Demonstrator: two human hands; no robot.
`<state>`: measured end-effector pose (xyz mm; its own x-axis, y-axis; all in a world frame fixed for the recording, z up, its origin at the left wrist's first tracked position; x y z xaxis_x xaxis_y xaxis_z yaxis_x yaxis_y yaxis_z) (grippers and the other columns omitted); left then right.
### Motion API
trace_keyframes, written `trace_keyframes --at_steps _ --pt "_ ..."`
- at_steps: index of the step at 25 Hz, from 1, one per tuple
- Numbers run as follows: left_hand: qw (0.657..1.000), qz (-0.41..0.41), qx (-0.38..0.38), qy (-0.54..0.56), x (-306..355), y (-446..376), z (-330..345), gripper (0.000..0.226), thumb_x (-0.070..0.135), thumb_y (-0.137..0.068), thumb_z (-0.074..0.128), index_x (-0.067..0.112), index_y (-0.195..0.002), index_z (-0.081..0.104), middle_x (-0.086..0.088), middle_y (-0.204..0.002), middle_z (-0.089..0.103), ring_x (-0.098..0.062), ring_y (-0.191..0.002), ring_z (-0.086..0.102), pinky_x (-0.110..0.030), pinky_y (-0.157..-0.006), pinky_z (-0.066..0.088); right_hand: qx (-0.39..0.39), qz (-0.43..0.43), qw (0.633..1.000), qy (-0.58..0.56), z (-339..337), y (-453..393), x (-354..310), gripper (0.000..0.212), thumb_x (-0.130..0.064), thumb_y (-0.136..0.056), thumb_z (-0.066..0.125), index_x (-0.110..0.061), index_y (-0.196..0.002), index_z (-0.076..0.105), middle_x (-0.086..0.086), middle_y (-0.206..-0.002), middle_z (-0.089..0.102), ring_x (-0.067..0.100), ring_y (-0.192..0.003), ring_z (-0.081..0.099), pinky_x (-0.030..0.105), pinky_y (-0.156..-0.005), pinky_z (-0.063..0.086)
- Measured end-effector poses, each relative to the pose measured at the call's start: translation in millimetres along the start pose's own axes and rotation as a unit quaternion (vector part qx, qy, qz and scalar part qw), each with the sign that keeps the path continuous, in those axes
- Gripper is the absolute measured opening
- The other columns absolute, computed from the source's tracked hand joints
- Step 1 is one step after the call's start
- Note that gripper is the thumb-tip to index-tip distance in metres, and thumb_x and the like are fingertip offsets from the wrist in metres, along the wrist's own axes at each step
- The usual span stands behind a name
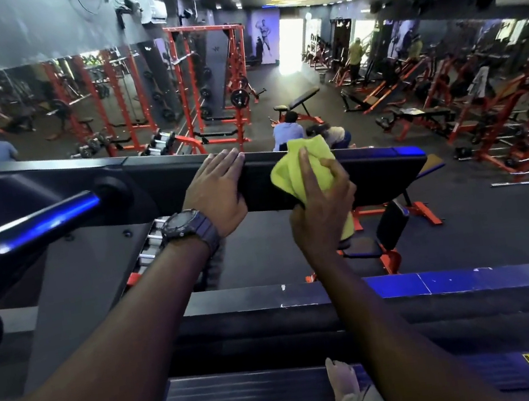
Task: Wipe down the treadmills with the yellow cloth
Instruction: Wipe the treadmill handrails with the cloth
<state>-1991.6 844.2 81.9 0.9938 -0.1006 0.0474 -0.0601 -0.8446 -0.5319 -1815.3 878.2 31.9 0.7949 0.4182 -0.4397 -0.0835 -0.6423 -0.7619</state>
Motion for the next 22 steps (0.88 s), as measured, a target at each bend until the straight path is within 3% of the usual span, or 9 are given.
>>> trace_keyframes --at_steps 2,4,5,10,15,16,19,20,22 --pt "1.000 0.007 0.002 -0.004 -2.3 1.2 0.6 0.073 0.030 -0.075 0.036 0.004 -0.143 0.043 -0.014 -0.149 0.044 -0.029 -0.141 0.037 -0.038 -0.121 0.020 -0.029 -0.112 0.993 0.005 15.5 11.8 -29.5 0.091 -0.002 -0.065 0.064 -0.038 -0.146 0.045 0.008 -0.143 0.040 0.034 -0.112 0.045 0.043 -0.090 0.042" --pt "1.000 0.020 -0.003 0.001 -7.5 2.2 -0.9 0.074 0.032 -0.076 0.035 0.005 -0.145 0.041 -0.013 -0.150 0.041 -0.028 -0.142 0.035 -0.036 -0.121 0.019 -0.065 -0.273 0.959 0.025 31.9 36.1 -8.0 0.084 0.001 -0.069 0.065 -0.038 -0.142 0.051 0.004 -0.141 0.041 0.035 -0.106 0.048 0.044 -0.086 0.044" --pt "1.000 0.026 -0.007 0.005 -6.5 1.5 -1.4 0.075 0.028 -0.073 0.038 0.005 -0.145 0.041 -0.013 -0.151 0.041 -0.028 -0.142 0.034 -0.036 -0.121 0.019 -0.074 -0.295 0.952 0.031 27.8 35.5 12.7 0.084 0.003 -0.068 0.065 -0.039 -0.140 0.053 0.002 -0.140 0.042 0.035 -0.104 0.048 0.044 -0.085 0.045" --pt "1.000 0.022 -0.001 0.021 -7.9 1.9 -0.8 0.078 0.020 -0.068 0.044 0.005 -0.144 0.042 -0.013 -0.151 0.041 -0.028 -0.142 0.034 -0.039 -0.121 0.020 -0.006 -0.084 0.996 0.016 9.9 6.9 -24.1 0.092 -0.006 -0.061 0.060 -0.037 -0.146 0.045 0.009 -0.137 0.043 0.033 -0.110 0.044 0.041 -0.088 0.039" --pt "0.999 0.040 -0.027 0.018 -15.6 1.9 -4.8 0.077 0.005 -0.075 0.055 0.007 -0.149 0.033 -0.011 -0.156 0.032 -0.025 -0.146 0.025 -0.032 -0.123 0.011 -0.053 -0.337 0.939 0.050 27.0 19.7 1.5 0.088 0.005 -0.066 0.068 -0.037 -0.141 0.052 0.004 -0.137 0.041 0.034 -0.104 0.048 0.041 -0.084 0.040" --pt "0.999 0.039 -0.023 0.009 -17.3 2.9 -6.2 0.078 0.004 -0.074 0.055 0.006 -0.149 0.032 -0.012 -0.156 0.032 -0.026 -0.147 0.024 -0.032 -0.122 0.010 -0.053 -0.327 0.942 0.049 20.8 13.3 8.2 0.090 0.004 -0.064 0.069 -0.038 -0.142 0.050 0.005 -0.137 0.043 0.035 -0.105 0.048 0.042 -0.085 0.040" --pt "1.000 -0.005 0.003 -0.026 -37.8 13.0 -13.2 0.082 0.007 -0.072 0.059 0.002 -0.148 0.031 -0.015 -0.155 0.031 -0.029 -0.147 0.023 -0.037 -0.123 0.013 -0.007 -0.146 0.989 0.034 10.2 -8.0 -25.2 0.092 -0.004 -0.062 0.061 -0.035 -0.147 0.042 0.011 -0.138 0.044 0.035 -0.110 0.044 0.042 -0.088 0.040" --pt "0.999 -0.020 0.002 -0.041 -46.7 17.6 -15.0 0.083 0.009 -0.071 0.060 0.001 -0.148 0.030 -0.016 -0.155 0.031 -0.031 -0.146 0.023 -0.040 -0.122 0.014 0.008 -0.130 0.991 0.027 12.0 -8.8 -41.4 0.089 -0.005 -0.065 0.059 -0.035 -0.148 0.042 0.010 -0.138 0.045 0.034 -0.109 0.044 0.042 -0.086 0.040" --pt "0.997 -0.028 -0.011 -0.064 -57.9 22.8 -15.6 0.085 0.012 -0.070 0.061 -0.001 -0.148 0.030 -0.018 -0.154 0.032 -0.033 -0.146 0.024 -0.041 -0.122 0.014 0.001 -0.232 0.972 0.038 27.9 8.7 -54.0 0.074 -0.002 -0.078 0.053 -0.033 -0.145 0.048 0.006 -0.139 0.048 0.032 -0.107 0.045 0.041 -0.083 0.041"
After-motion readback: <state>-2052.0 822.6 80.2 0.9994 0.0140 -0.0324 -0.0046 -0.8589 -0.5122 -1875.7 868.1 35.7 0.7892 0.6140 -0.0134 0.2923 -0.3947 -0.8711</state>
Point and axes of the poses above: each hand's wrist, its own y-axis away from the middle knuckle, its own z-axis out of the palm, x = y × z, the point moved 4 cm from there along -y, towards the middle knuckle
